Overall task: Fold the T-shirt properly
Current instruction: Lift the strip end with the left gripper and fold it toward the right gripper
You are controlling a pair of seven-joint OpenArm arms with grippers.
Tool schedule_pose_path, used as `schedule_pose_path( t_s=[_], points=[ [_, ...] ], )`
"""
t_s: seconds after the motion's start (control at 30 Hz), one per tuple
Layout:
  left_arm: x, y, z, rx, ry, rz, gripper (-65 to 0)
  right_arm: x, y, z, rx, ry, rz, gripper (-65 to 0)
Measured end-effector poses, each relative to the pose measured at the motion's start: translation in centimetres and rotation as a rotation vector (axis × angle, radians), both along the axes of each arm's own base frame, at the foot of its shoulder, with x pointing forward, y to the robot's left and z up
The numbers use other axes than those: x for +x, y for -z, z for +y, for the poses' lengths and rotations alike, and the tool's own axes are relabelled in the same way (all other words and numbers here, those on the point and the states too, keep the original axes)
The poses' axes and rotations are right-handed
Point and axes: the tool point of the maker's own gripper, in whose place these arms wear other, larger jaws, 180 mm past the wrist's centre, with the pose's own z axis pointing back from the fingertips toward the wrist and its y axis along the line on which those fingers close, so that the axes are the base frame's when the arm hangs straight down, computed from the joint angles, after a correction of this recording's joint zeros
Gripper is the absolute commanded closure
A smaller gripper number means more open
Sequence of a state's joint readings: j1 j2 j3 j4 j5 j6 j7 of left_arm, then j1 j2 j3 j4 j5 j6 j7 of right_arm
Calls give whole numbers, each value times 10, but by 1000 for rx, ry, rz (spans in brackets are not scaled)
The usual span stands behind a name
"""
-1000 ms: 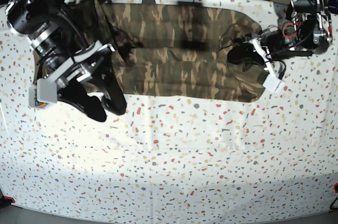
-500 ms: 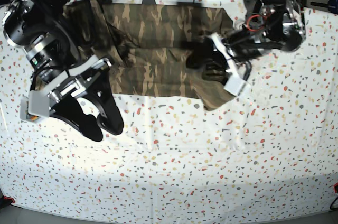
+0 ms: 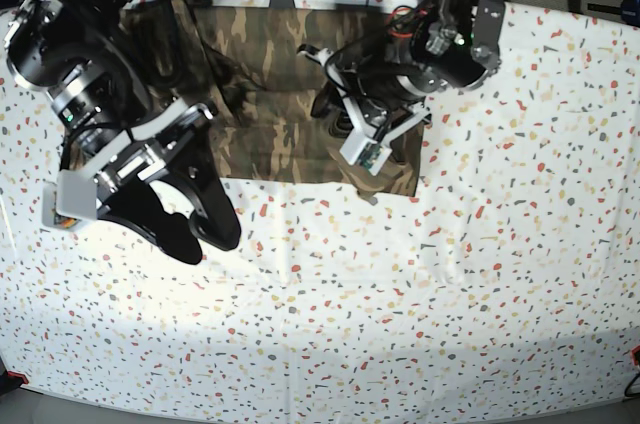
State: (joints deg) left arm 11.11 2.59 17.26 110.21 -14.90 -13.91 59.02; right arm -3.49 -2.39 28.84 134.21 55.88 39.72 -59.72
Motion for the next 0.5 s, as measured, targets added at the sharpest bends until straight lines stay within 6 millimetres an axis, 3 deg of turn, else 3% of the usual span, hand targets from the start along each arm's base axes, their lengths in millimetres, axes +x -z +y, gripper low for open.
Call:
schedule_pose_path(
  t_s=[0.33,0.43,0.5],
  points=[
    [-14,1,-24,67,67,-28,0,0,0,0,0,0,0,-288],
    [-10,-7,-32,28,62,-74,-212,0,1,0,-2,-1,4,-288],
    [-2,-18,-35,-14,45,-130,-283,0,2,0,-5,-1,8,-288]
  ],
)
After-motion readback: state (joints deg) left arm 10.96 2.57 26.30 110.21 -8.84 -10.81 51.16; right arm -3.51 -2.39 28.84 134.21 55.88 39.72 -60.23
